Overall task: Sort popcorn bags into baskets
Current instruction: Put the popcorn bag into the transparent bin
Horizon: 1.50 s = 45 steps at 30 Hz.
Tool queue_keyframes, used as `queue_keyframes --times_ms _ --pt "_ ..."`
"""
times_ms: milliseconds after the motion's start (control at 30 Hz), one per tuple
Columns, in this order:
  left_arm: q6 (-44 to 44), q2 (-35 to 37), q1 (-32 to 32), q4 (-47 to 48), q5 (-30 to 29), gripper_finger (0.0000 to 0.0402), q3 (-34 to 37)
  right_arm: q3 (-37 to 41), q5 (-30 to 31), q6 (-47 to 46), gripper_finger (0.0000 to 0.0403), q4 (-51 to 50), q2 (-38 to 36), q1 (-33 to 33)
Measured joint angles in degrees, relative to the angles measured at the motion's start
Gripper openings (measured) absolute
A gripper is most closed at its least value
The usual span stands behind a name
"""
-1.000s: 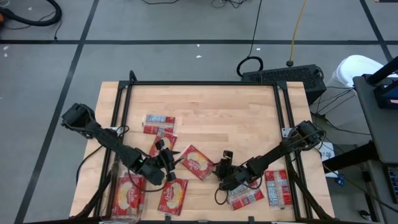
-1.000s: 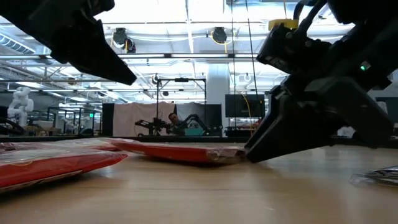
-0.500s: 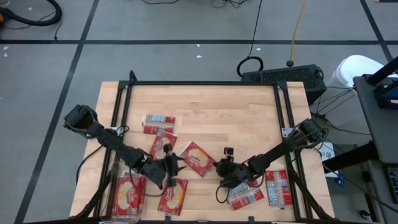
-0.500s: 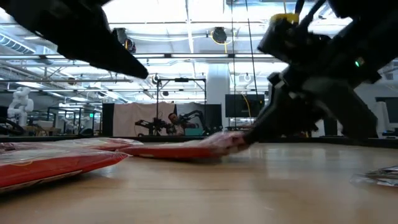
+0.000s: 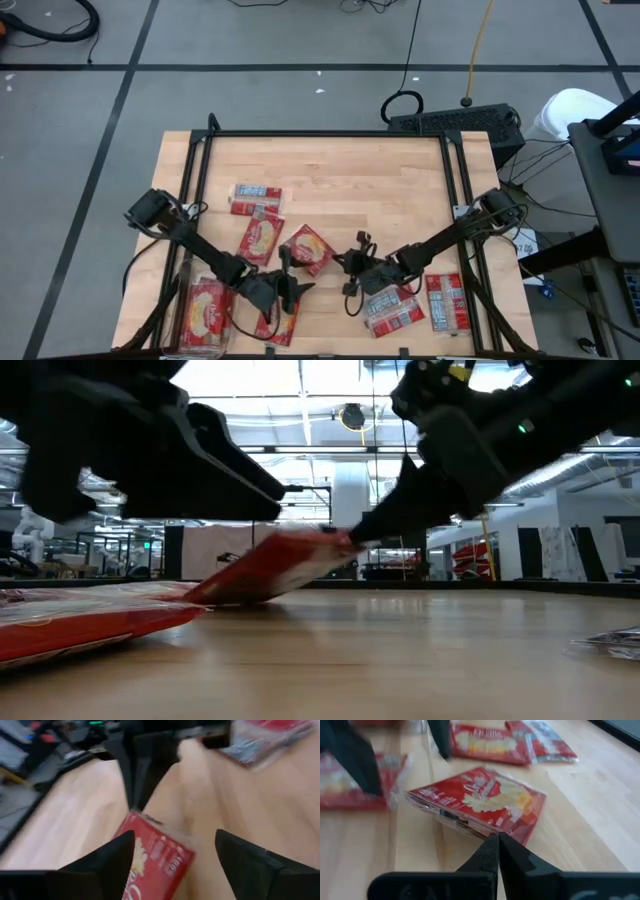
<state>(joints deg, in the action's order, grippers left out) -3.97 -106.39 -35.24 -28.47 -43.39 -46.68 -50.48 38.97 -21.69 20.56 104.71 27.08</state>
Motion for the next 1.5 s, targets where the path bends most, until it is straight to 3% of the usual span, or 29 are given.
queue_keyframes --times_ms 200,367,533,833,967,1200,1500 --pt "1.3 -2.2 0.5 0.1 -2.4 0.0309 -1.1 0.0 -0.2 -0.1 0.0000 4.2 0.0 -1.4" --pt "5.2 -2.3 1.7 4.7 -6.7 0.0280 -1.1 0.0 -3.0 -0.2 0.0000 5.9 0.0 -2.0" --pt "5.3 -2.3 2.0 6.8 -7.7 0.0209 -1.1 0.0 -3.1 -0.2 0.0000 6.2 0.0 -2.0" --pt "5.5 -2.3 1.8 7.0 -8.3 0.0037 -1.8 0.0 -3.1 1.3 0.0000 4.6 -2.3 -1.9" --pt "4.5 -2.3 1.7 6.9 -7.9 0.0020 -2.7 0.0 -2.7 4.6 0.0008 4.1 -4.7 -1.1" --pt "4.0 -2.3 1.7 6.8 -8.5 0.0054 -4.8 -0.2 0.0 10.6 0.0089 2.1 -9.9 2.9" --pt "1.8 -2.3 3.1 6.8 -4.7 0.0020 -8.4 -4.8 0.2 14.8 0.0238 -7.5 -7.8 4.5"
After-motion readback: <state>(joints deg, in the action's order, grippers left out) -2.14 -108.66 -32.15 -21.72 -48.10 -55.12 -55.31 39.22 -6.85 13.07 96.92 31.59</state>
